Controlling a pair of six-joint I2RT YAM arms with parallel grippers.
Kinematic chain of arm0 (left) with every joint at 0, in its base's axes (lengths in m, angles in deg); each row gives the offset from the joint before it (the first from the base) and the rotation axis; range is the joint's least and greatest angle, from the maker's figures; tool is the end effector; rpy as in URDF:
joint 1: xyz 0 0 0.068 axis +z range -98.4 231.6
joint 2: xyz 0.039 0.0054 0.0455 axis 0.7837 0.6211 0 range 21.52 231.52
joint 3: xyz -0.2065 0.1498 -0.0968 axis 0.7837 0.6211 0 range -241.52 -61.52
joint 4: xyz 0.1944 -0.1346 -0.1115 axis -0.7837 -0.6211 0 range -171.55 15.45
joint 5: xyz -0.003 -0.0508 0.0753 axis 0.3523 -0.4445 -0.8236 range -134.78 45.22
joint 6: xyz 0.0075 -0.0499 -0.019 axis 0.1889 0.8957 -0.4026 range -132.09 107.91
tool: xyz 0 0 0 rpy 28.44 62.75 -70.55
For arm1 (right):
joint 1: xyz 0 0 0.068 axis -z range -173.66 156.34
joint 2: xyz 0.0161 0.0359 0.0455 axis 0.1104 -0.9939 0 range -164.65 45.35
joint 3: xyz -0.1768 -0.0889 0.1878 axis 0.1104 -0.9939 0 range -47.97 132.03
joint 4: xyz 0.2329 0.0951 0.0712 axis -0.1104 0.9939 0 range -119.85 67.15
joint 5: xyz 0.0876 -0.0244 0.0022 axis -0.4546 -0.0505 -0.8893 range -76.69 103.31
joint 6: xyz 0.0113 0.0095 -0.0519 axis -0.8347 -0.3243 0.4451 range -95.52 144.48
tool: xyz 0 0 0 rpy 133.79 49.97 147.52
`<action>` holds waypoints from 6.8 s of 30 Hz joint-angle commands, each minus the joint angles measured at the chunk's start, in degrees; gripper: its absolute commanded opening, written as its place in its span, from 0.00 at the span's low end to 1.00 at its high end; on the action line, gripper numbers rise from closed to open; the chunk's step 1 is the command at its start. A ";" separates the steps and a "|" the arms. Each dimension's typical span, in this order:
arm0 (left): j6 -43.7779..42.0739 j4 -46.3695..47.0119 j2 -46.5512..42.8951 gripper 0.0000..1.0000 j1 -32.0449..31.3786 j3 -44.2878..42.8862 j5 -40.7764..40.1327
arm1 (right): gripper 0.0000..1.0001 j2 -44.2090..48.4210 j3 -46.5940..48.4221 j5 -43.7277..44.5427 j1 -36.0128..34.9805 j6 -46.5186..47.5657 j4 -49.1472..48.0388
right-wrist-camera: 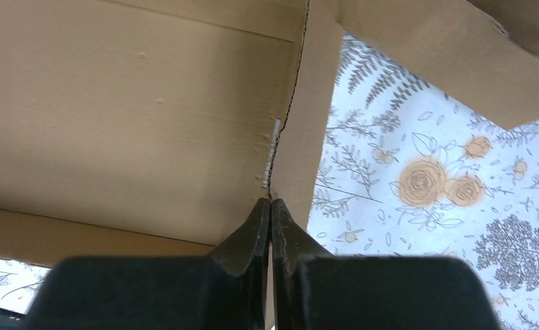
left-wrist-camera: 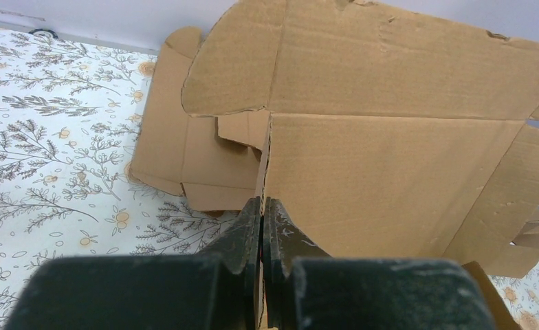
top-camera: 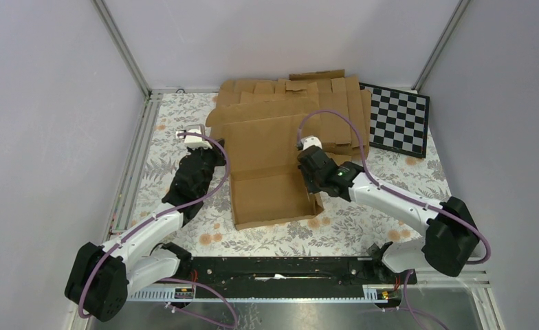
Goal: Fold the paper box
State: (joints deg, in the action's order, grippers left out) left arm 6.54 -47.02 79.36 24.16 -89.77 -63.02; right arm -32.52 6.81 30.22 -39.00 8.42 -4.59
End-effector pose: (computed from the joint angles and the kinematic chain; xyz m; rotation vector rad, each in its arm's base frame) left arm 0.2091 -0.0961 0.2644 -0.1241 1.6124 -0.3671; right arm 0.2079 0.1956 0.2500 -0.4692 2.3259 0.1574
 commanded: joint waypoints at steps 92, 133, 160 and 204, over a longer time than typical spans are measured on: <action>0.26 1.21 -1.68 0.00 -1.99 -1.11 2.00 | 0.28 -7.55 2.32 -7.53 5.65 1.13 -0.51; 0.18 1.91 -0.58 0.00 -2.00 -1.02 2.41 | 0.37 0.50 6.41 -9.08 10.53 2.36 4.34; -0.37 8.37 -2.46 0.00 -2.22 5.17 4.82 | 0.81 3.50 -22.46 -49.95 38.13 -18.24 -35.38; -4.13 10.01 -8.81 0.00 -5.68 8.66 5.86 | 0.56 7.75 -33.36 -63.88 44.86 -26.46 -40.90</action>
State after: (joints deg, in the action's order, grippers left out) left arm 3.24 -40.20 71.43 18.96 -80.83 -58.47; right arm -26.27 -27.26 -28.32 5.76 -18.88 -44.72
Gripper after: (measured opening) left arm 0.014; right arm 0.562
